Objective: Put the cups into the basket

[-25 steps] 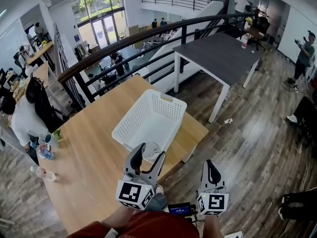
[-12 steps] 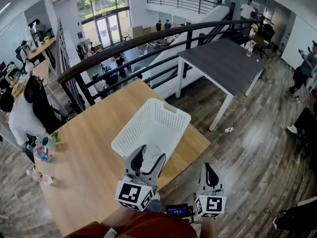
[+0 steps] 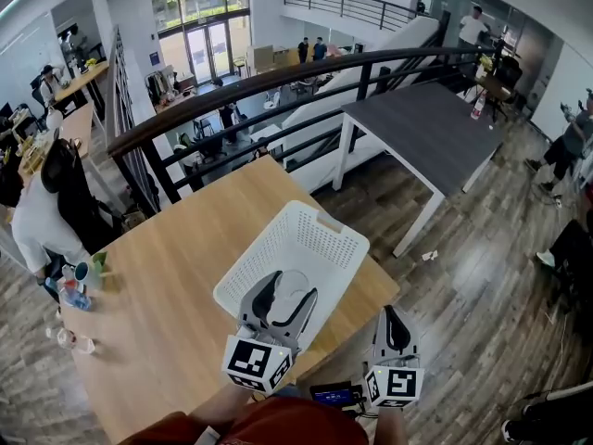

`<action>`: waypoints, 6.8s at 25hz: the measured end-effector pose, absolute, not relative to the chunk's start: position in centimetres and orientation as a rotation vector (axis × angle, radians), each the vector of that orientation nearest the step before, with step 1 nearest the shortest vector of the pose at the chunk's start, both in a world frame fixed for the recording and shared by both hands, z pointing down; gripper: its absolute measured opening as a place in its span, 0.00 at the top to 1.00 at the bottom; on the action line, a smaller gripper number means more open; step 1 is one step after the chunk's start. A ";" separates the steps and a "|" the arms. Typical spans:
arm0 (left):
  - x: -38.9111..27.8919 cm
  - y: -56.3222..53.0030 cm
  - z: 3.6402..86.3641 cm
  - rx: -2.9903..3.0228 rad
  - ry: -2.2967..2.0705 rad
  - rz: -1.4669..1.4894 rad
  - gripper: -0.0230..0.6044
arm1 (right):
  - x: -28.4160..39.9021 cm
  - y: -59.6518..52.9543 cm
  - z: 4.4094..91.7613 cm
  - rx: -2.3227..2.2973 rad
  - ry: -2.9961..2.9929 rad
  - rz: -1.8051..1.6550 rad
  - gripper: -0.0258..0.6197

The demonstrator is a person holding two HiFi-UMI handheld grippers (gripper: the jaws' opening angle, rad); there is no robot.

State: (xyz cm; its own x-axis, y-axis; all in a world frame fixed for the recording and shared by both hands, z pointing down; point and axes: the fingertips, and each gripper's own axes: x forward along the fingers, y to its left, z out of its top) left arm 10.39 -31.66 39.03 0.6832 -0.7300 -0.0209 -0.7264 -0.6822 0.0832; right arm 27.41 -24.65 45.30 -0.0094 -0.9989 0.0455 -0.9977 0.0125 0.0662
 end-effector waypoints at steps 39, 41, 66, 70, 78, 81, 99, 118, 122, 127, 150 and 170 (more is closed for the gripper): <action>14.9 -46.9 50.5 2.586 -1.275 0.419 0.51 | 29.8 -29.4 46.3 1.969 -2.322 0.024 0.94; 15.2 -47.5 51.1 2.581 -1.278 0.451 0.51 | 29.7 -29.5 46.5 1.967 -2.325 0.030 0.94; 14.8 -50.9 62.0 2.309 -1.335 0.802 0.51 | 28.0 -30.2 47.6 1.914 -2.367 0.052 0.94; 14.7 -50.9 63.6 2.284 -1.345 0.844 0.51 | 28.0 -30.1 47.9 1.911 -2.364 0.060 0.94; 14.9 -50.8 63.6 2.297 -1.361 0.841 0.51 | 28.1 -30.0 47.5 1.905 -2.365 0.043 0.94; 14.7 -50.6 63.7 2.299 -1.367 0.838 0.51 | 28.0 -30.1 47.5 1.903 -2.370 0.044 0.94; 14.7 -50.3 63.9 2.319 -1.376 0.828 0.51 | 28.2 -30.2 47.3 1.910 -2.378 0.042 0.94; 14.9 -50.1 60.6 2.393 -1.384 0.748 0.41 | 27.9 -30.4 46.8 1.908 -2.399 0.027 0.94; 14.9 -49.6 58.6 2.446 -1.391 0.691 0.41 | 27.8 -30.5 46.8 1.900 -2.408 0.024 0.94; 14.9 -48.9 55.1 2.516 -1.394 0.570 0.41 | 27.4 -30.8 46.3 1.884 -2.423 0.011 0.94; 12.8 -40.4 42.0 2.775 -1.399 0.126 0.41 | 28.6 -30.4 45.4 1.899 -2.407 -0.043 0.94; 9.9 -33.8 39.5 2.813 -1.378 0.008 0.49 | 27.0 -30.2 44.6 1.865 -2.416 -0.075 0.94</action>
State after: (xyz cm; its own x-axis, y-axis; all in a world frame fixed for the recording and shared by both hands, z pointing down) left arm 9.93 -33.83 39.54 0.6129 -0.7901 0.0085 -0.7902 -0.6128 0.0056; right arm 27.03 -30.16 44.55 -0.2510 -0.9672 0.0400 -0.9628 0.2537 0.0928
